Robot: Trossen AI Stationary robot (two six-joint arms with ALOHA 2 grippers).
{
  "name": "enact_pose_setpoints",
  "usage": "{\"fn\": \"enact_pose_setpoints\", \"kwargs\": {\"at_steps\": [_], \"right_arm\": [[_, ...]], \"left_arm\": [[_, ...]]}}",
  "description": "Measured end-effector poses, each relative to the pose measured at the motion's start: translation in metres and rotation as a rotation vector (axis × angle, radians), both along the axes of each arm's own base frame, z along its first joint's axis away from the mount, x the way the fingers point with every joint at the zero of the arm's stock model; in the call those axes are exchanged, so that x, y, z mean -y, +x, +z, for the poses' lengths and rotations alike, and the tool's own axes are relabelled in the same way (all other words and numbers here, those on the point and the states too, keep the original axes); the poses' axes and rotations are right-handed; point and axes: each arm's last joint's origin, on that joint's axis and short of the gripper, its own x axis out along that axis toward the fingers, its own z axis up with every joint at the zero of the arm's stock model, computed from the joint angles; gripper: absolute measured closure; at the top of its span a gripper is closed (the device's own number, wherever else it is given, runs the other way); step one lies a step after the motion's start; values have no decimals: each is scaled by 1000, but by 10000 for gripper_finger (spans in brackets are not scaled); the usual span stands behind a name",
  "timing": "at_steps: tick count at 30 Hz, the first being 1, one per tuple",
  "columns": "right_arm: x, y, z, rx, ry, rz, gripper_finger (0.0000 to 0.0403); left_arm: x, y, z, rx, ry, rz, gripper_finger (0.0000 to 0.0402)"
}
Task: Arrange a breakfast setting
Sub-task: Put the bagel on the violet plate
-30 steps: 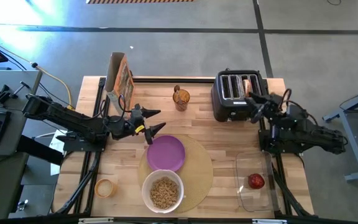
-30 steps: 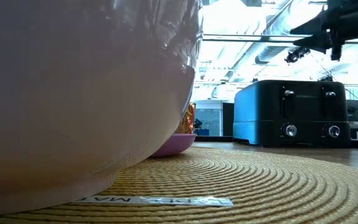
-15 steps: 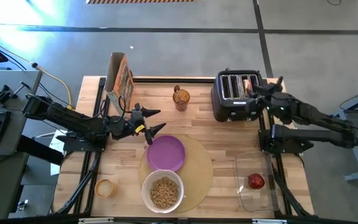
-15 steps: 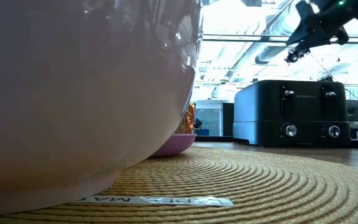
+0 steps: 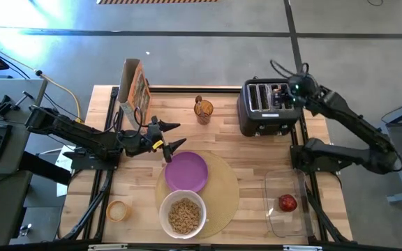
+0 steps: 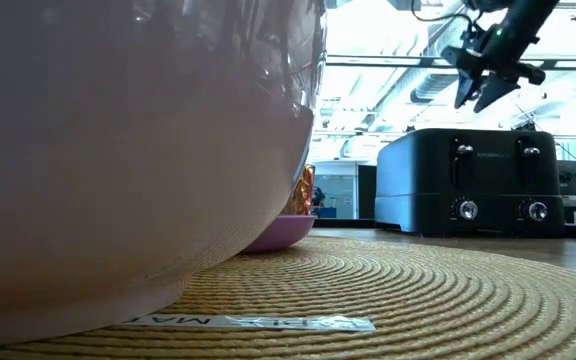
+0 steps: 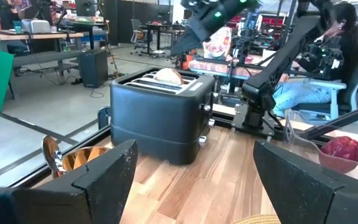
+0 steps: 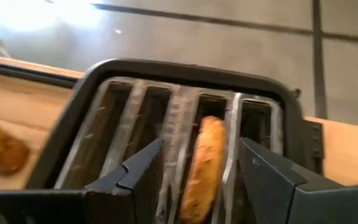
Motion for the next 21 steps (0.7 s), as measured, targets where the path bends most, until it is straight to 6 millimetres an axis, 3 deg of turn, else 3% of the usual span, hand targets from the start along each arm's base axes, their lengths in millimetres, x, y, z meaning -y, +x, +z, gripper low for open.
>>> {"fn": "enact_pose_setpoints", "kwargs": {"at_steps": [10, 21], "right_arm": [[31, 4, -20, -31, 159, -16, 215], [50, 15, -41, -109, 247, -29, 215]], "left_arm": [[0, 0, 0, -1, 0, -1, 92], [0, 0, -4, -40, 7, -1, 92]]}}
